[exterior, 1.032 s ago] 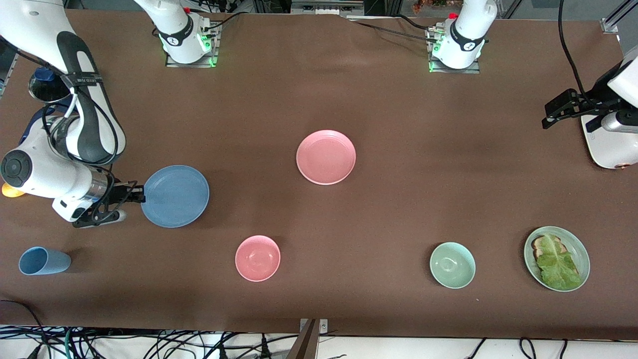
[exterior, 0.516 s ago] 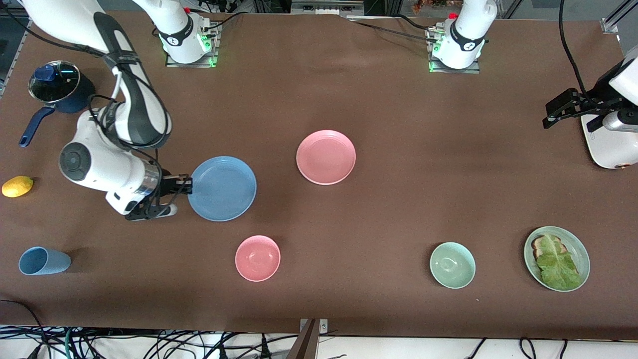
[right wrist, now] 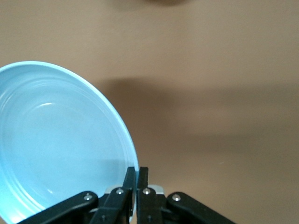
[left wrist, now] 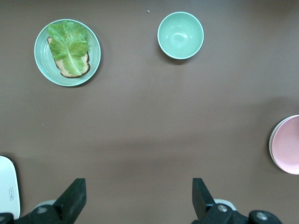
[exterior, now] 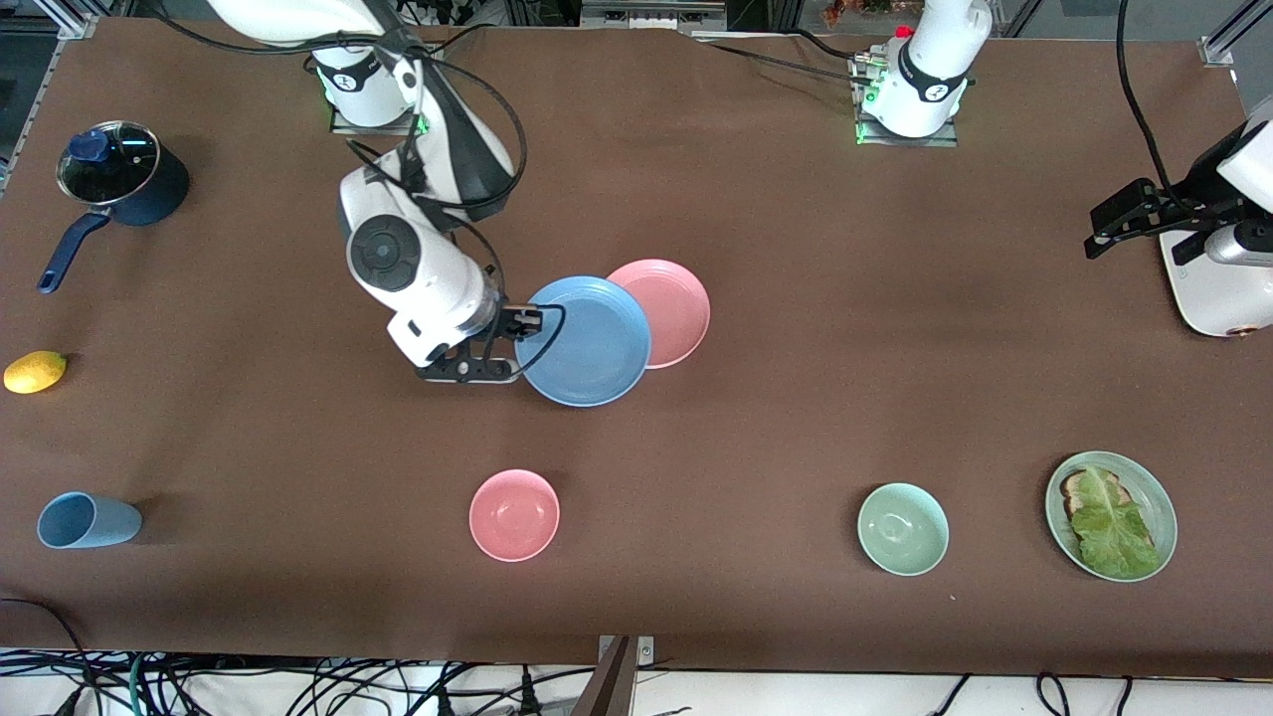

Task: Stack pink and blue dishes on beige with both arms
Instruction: 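Carry the blue plate with the right gripper onto the pink plate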

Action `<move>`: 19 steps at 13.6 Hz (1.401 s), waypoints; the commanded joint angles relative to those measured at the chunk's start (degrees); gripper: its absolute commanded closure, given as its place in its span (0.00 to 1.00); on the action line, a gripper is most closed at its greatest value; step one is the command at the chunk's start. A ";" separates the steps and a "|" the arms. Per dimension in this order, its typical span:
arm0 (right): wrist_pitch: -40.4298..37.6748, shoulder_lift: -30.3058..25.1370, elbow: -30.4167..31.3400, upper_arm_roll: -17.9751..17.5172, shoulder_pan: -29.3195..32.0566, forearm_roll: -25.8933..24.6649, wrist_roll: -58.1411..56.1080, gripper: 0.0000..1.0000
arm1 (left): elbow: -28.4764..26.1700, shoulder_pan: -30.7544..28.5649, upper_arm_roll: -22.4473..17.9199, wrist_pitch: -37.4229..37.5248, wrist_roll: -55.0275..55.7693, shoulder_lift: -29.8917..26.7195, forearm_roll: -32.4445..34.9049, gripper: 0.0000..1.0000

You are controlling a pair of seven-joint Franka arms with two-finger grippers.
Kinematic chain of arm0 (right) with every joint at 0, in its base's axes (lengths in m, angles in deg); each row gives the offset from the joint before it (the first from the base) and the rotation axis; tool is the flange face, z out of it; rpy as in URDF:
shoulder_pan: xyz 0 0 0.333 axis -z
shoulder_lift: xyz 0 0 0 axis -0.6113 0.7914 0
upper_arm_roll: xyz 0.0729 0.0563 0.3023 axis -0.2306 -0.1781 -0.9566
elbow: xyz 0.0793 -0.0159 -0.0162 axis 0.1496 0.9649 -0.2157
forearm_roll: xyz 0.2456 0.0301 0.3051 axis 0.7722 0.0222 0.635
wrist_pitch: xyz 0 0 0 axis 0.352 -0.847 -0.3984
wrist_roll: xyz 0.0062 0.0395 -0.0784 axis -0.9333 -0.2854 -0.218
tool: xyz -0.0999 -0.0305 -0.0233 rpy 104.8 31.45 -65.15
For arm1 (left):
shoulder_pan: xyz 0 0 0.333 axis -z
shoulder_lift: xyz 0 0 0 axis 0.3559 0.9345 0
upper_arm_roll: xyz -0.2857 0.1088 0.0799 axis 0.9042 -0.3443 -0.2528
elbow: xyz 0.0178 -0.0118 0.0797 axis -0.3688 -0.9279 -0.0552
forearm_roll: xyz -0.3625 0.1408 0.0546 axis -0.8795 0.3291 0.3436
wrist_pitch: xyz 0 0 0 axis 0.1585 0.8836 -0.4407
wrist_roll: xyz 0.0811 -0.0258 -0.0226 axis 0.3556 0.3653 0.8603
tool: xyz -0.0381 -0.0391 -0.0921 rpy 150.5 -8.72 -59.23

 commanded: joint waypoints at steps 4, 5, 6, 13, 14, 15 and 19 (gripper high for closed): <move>0.65 6.61 -5.60 7.55 -14.58 1.98 13.09 1.00 | 1.87 0.11 -0.30 0.57 -0.32 0.86 -0.16 0.00; 1.79 6.79 -5.08 7.55 -15.45 2.25 13.45 1.00 | 1.87 0.11 -0.30 0.57 -0.32 0.86 -0.33 0.00; 1.89 6.79 -4.38 7.46 -15.90 2.25 13.97 1.00 | 1.87 0.19 -0.21 0.57 -0.32 0.86 -0.42 0.00; 1.89 3.19 1.96 7.28 -15.90 2.43 14.33 1.00 | 1.87 0.20 -0.21 0.57 -0.32 0.86 -0.51 0.00; 1.98 3.45 2.39 7.20 -15.90 2.43 14.33 1.00 | 1.87 0.20 -0.30 0.57 -0.32 0.86 -0.51 0.00; 2.24 3.36 3.18 7.19 -15.99 2.43 14.24 1.00 | 1.87 0.11 -0.30 0.57 -0.40 0.86 -0.51 0.00; 2.77 4.06 4.51 7.11 -17.04 2.43 14.33 1.00 | 1.87 0.11 -0.30 0.57 -0.32 0.86 -0.51 0.00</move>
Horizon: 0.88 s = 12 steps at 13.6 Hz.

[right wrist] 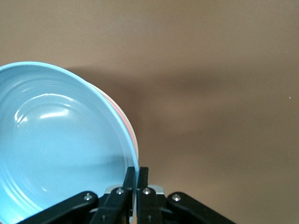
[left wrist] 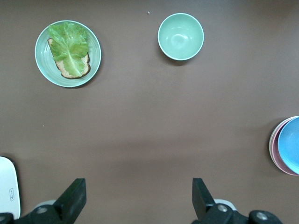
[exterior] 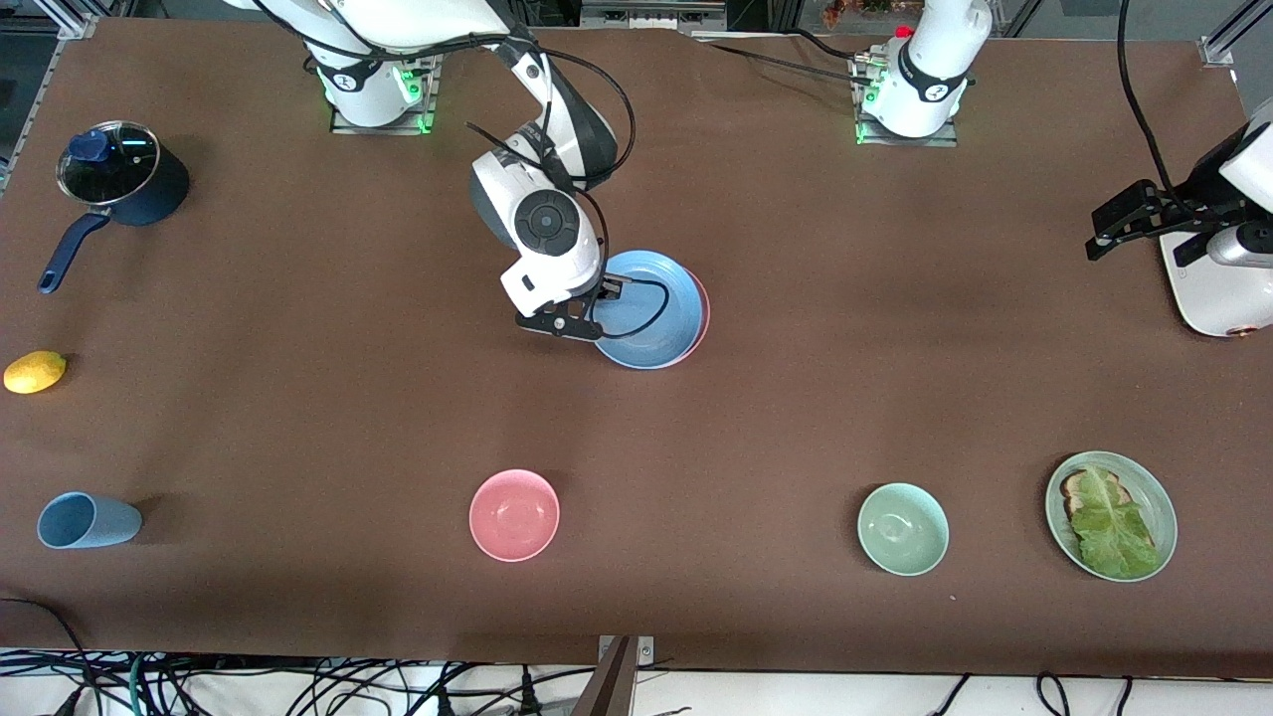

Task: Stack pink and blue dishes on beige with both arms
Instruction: 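Open the right gripper and lift it off the blue plate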

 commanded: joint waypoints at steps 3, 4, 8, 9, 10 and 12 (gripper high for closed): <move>2.21 -0.27 1.59 0.17 -1.98 1.03 2.53 1.00 | 1.54 0.11 -0.28 0.57 -0.41 0.66 -0.51 0.00; 2.65 0.00 1.50 0.17 -2.24 1.11 2.80 1.00 | 1.54 0.11 -0.28 0.57 -0.41 0.66 -0.51 0.00; 2.92 0.09 1.50 0.17 -2.24 1.03 2.71 0.67 | 1.54 0.11 -0.28 0.57 -0.67 0.66 -0.42 0.00; 2.92 0.09 1.50 0.17 -2.24 1.03 2.63 0.32 | 1.54 -0.06 -0.28 0.57 -0.76 0.66 -0.42 0.00; 2.92 0.00 1.32 0.17 -2.24 1.11 2.71 0.15 | 1.54 -0.24 -0.28 0.57 -0.76 0.66 -0.51 0.00; 2.84 -0.44 1.06 0.35 -2.07 1.03 2.28 0.01 | 1.54 -0.24 -0.28 0.57 -0.76 0.66 -0.51 0.00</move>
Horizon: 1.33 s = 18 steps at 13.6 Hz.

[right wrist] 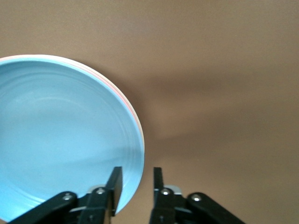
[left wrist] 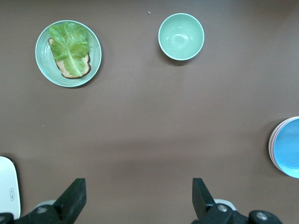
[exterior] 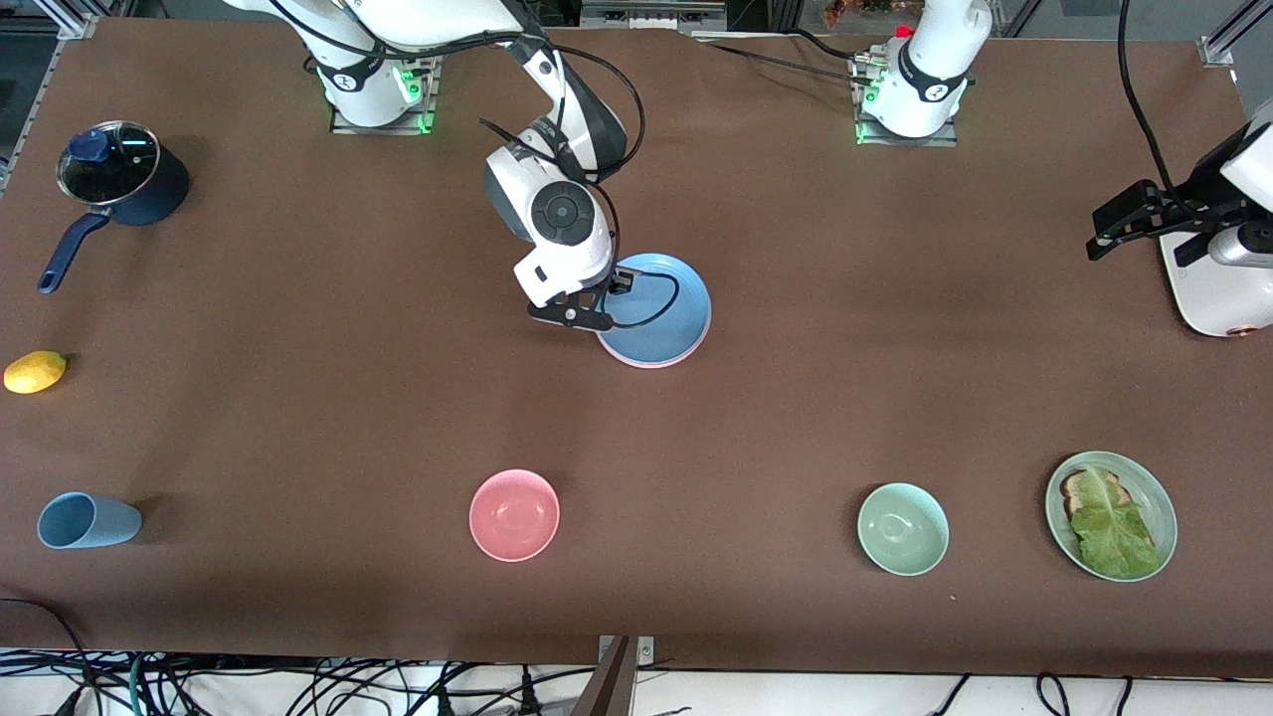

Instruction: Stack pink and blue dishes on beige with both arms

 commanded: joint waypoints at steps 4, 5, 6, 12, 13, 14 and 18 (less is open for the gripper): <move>-0.45 -2.92 -1.36 1.34 0.41 0.92 -0.90 0.01 | 1.53 -0.16 -0.20 0.57 -0.59 0.65 -0.51 0.00; -0.45 -3.80 -1.45 2.21 0.42 0.92 -1.42 0.00 | 1.53 -0.16 -0.20 0.57 -0.58 0.65 -0.51 0.00; -0.62 -4.68 -1.36 2.83 0.76 0.92 -2.91 0.01 | 1.53 -0.16 -0.20 0.57 -0.58 0.65 -0.51 0.00; -11.50 -15.57 -1.45 3.10 12.35 0.92 -20.02 0.00 | 1.53 -0.16 -0.20 0.57 -0.67 0.65 -0.51 0.00; -13.70 -17.24 -1.53 3.10 14.02 0.92 -23.72 0.00 | 1.53 -0.16 -0.20 0.57 -0.67 0.65 -0.51 0.00; -15.64 -18.39 -1.53 3.10 15.52 0.92 -26.54 0.00 | 1.53 -0.16 -0.20 0.57 -0.67 0.65 -0.51 0.00; -20.92 -22.87 -1.45 3.02 21.32 0.13 -35.60 0.00 | 1.53 -0.16 -0.20 0.57 -0.67 0.65 -0.51 0.00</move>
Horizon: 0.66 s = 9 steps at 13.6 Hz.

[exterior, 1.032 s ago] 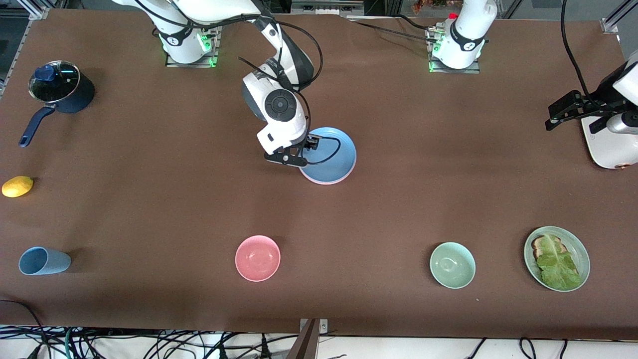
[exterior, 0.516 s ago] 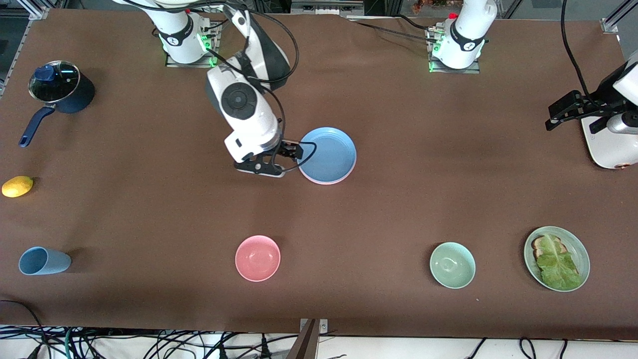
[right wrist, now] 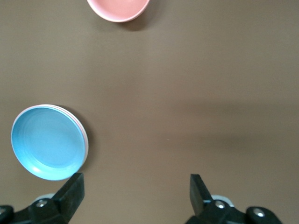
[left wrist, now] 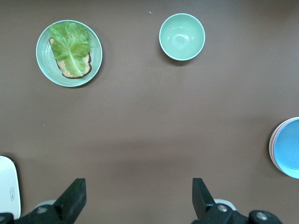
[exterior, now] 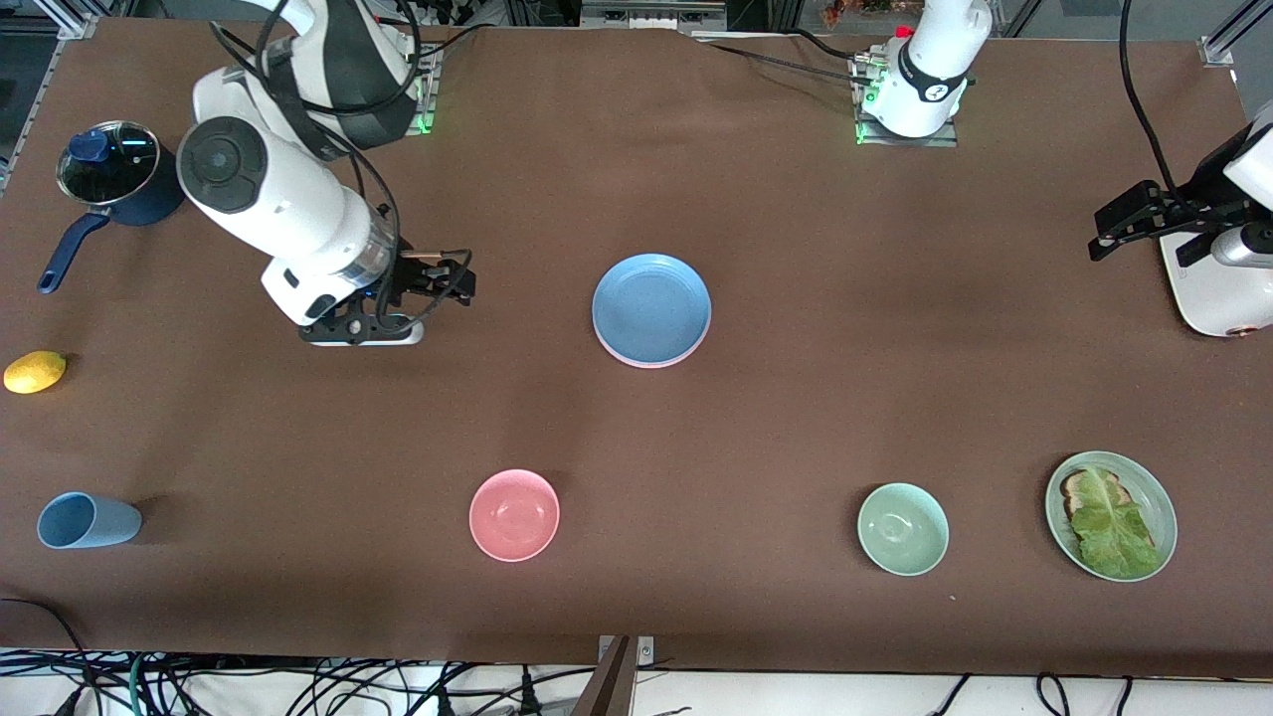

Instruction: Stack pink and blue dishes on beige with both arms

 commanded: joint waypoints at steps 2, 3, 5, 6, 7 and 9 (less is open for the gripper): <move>-3.61 -5.19 1.12 -0.86 6.07 -0.14 -5.63 0.00 | 1.49 -0.14 -0.11 0.57 -0.76 0.61 -0.51 0.00; -4.57 -6.42 1.12 -0.86 8.01 -0.92 -6.85 0.00 | 1.49 -0.14 -0.11 0.57 -0.67 0.61 -0.51 0.00; -7.12 -8.79 0.60 -0.95 10.48 -3.03 -10.19 0.00 | 1.49 -0.14 -0.11 0.57 -0.67 0.61 -0.51 0.00; -8.35 -9.93 0.34 -0.95 11.36 -4.17 -10.99 0.00 | 1.49 -0.14 -0.11 0.57 -0.67 0.69 -0.51 0.00; -9.75 -11.25 0.42 -1.30 12.93 -4.62 -11.43 0.00 | 1.49 -0.14 -0.11 0.57 -0.76 0.61 -0.51 0.00; -13.18 -12.93 -0.71 -3.83 17.05 -5.32 -13.79 0.00 | 1.49 -0.14 -0.11 0.57 -0.76 0.61 -0.51 0.00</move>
